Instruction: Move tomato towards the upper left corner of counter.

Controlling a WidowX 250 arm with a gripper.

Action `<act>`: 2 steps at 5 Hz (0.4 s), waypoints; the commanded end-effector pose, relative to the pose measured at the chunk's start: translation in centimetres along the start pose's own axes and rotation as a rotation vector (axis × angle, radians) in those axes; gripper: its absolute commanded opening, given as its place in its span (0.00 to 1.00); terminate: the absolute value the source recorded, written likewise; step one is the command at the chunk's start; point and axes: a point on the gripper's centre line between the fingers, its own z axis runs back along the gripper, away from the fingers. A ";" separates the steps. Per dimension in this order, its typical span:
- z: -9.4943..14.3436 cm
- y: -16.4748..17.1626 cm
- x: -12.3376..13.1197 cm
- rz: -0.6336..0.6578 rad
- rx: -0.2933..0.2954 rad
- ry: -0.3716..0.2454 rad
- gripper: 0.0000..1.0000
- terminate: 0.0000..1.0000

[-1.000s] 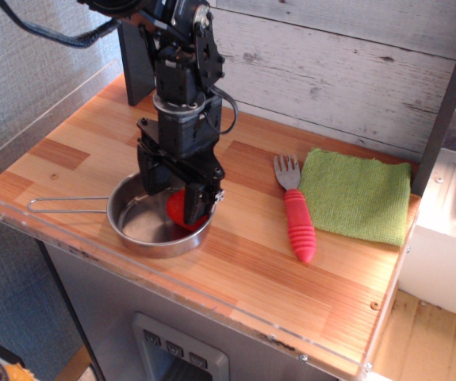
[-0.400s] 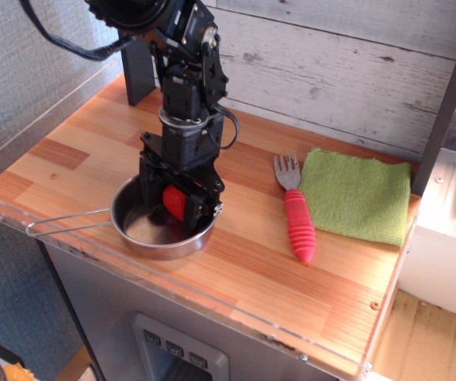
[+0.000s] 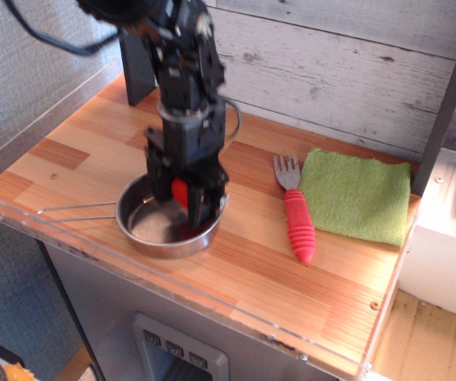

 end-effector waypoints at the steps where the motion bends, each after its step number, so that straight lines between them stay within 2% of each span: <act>1: 6.2 5.3 -1.6 0.108 0.052 -0.129 0.00 0.00; 2: 5.0 10.2 -2.5 0.239 0.094 -0.101 0.00 0.00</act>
